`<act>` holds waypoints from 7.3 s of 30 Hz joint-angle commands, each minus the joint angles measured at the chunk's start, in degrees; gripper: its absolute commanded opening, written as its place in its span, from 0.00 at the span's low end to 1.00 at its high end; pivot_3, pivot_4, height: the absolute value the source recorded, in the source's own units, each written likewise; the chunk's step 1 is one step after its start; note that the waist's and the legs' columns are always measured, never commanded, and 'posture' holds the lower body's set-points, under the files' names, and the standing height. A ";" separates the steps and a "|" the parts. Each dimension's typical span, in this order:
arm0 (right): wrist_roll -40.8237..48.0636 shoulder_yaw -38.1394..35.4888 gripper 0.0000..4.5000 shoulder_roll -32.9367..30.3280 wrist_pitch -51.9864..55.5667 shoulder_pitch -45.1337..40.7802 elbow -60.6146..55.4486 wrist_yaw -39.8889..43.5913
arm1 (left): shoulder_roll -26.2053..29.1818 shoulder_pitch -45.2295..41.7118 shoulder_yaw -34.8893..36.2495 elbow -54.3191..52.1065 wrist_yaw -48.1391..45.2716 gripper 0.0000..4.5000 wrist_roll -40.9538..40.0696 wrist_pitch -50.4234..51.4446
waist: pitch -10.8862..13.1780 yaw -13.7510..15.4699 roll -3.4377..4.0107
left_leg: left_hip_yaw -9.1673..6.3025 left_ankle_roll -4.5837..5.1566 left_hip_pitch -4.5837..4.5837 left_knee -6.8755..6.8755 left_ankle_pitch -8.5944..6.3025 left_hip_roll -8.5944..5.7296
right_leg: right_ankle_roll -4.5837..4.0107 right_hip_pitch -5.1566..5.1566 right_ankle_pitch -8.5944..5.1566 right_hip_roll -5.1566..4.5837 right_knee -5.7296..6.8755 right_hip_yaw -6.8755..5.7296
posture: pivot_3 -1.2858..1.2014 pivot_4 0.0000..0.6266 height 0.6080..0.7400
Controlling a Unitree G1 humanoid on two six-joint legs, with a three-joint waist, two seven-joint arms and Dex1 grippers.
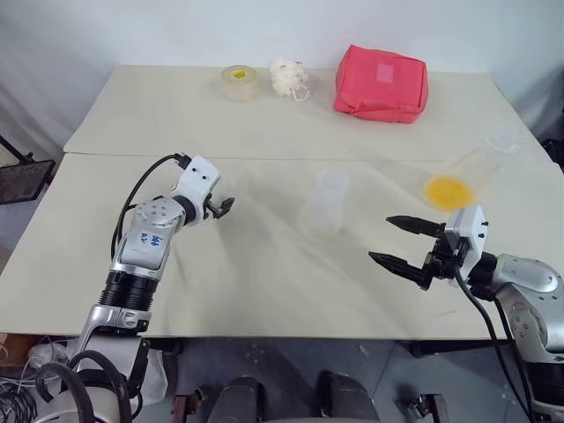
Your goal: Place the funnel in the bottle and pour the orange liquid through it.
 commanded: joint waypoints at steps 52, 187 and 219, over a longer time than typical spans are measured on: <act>0.10 -1.10 1.00 -2.25 1.11 -3.24 0.45 0.92 | 2.05 2.26 19.26 -6.59 18.10 1.00 -5.70 6.48 | 0.00 -0.03 0.00 | -0.07 0.00 0.00 0.06 0.00 0.02 | 0.00 0.01 0.00 -0.04 0.05 0.00 | 0.52 0.24 1.00; -1.18 -3.14 1.00 6.59 -4.98 8.23 -11.41 -14.09 | -6.09 -51.56 -10.76 52.99 -48.92 0.90 9.70 -81.49 | 0.01 0.01 -0.07 | 0.67 0.11 -0.98 0.63 -0.04 -0.02 | 0.01 -0.92 0.00 0.00 0.43 -0.06 | 0.52 0.24 1.00; -1.80 -3.82 1.00 6.38 -5.20 8.22 -11.06 -14.65 | -6.28 -50.20 -0.64 48.43 -43.07 0.99 -0.78 -56.72 | 0.01 0.02 -0.07 | 0.66 0.13 -0.97 0.73 -0.05 -0.01 | 0.00 -0.95 0.00 -0.02 0.62 -0.02 | 0.52 0.24 1.00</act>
